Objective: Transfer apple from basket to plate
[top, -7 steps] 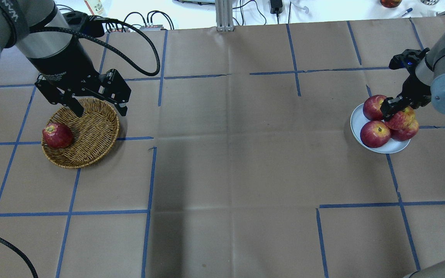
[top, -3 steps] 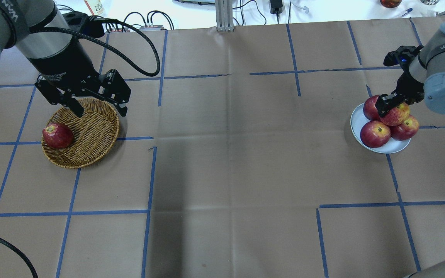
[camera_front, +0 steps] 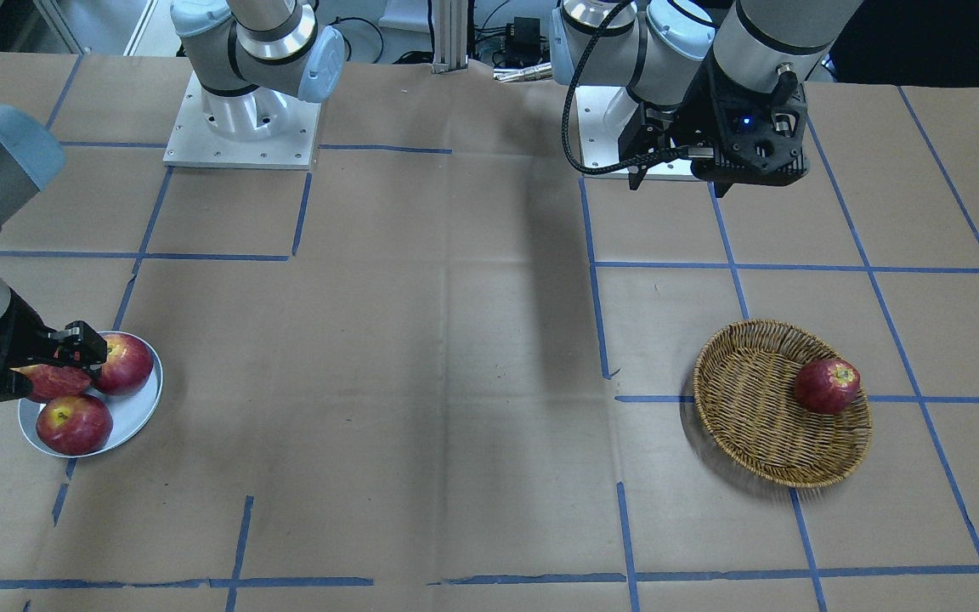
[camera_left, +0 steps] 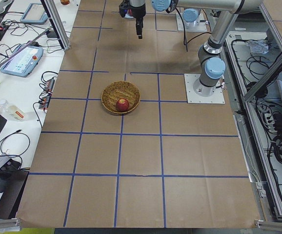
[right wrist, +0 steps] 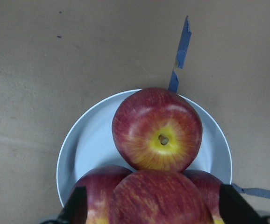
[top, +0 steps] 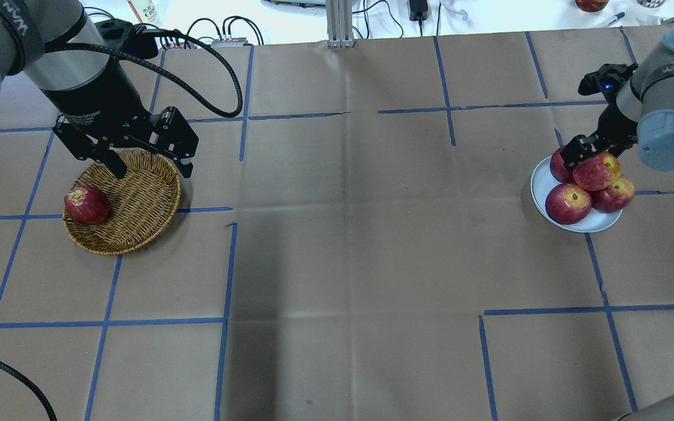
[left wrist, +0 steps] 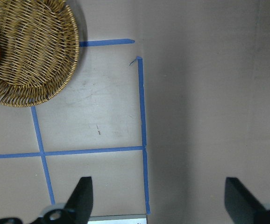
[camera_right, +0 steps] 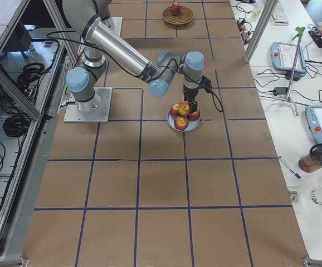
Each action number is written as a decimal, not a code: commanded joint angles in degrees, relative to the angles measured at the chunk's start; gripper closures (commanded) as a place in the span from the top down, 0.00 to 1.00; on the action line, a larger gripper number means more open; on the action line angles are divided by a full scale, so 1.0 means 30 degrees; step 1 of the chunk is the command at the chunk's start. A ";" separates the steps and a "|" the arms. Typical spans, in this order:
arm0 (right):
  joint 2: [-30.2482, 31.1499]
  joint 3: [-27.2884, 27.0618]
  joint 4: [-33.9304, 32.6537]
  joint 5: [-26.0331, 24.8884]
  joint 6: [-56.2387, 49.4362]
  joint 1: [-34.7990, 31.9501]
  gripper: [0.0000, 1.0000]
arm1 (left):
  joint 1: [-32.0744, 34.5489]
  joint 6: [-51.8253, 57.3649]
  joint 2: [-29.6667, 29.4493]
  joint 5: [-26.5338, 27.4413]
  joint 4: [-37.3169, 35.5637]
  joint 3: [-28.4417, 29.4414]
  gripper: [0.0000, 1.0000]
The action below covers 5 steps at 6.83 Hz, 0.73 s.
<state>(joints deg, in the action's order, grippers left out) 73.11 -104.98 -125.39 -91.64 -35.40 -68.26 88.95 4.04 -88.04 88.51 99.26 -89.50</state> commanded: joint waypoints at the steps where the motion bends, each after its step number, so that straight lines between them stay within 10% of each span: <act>1: 0.0063 0.0360 -0.0010 -0.0012 -0.0005 -0.0009 1.00 | 0.0000 0.0000 0.0019 0.0000 0.0019 -0.0019 0.99; 5: 0.2986 0.4252 0.6475 -0.0070 0.0344 -0.1085 1.00 | 0.0000 0.0029 0.0049 0.0000 0.0020 -0.0048 0.99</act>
<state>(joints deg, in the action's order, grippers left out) 79.33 -95.61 -113.08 -91.87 -35.08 -69.57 88.95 4.06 -87.90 88.51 99.32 -89.63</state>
